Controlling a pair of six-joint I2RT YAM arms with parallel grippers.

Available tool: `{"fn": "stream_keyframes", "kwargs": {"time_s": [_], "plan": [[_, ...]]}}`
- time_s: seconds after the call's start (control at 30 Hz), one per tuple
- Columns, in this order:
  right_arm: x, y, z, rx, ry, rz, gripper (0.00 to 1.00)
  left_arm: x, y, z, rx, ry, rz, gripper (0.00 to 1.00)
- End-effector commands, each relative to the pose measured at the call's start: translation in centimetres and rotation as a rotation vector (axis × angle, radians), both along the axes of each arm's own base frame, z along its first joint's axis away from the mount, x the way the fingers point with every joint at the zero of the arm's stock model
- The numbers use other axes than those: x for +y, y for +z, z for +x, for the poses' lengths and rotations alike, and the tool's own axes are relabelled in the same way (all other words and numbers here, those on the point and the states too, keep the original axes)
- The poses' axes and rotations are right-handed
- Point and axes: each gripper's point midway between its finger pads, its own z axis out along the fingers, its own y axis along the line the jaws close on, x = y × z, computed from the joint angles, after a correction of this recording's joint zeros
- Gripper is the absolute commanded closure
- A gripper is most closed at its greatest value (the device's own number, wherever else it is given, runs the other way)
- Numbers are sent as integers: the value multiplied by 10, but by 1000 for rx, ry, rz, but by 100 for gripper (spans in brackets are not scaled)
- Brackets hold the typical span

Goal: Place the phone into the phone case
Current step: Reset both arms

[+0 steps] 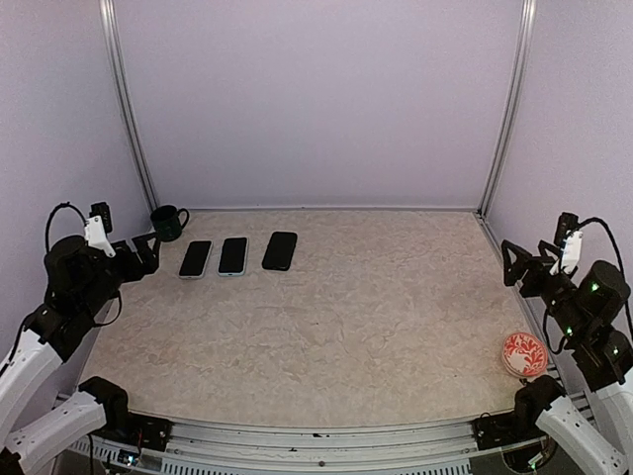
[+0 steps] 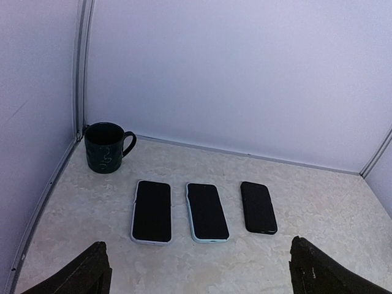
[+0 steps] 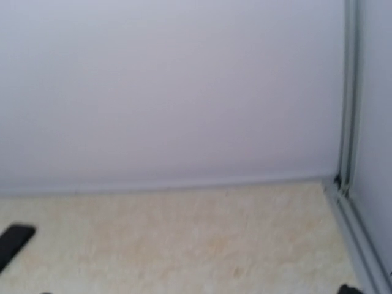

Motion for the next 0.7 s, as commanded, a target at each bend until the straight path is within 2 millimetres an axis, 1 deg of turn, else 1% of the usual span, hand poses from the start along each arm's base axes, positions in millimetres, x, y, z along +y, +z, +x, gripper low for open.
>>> {"fn": "stream_keyframes", "kwargs": {"time_s": [0.0, 0.1, 0.23, 0.33, 0.67], "plan": [[-13, 5, -8, -52, -59, 18, 1, 11, -13, -11, 34, 45, 35, 1], [-11, 8, -12, -82, -40, 12, 0, 16, -8, -20, 10, 70, 32, 1], [-12, 7, -12, -83, -42, 19, 0, 15, -5, -22, -10, 66, 24, 1], [-14, 7, -12, -86, -52, 21, 1, 16, 3, -26, -43, 66, 10, 1], [-18, 10, -16, -106, -67, 33, 1, 16, 1, -26, -38, 67, 6, 1]]}}
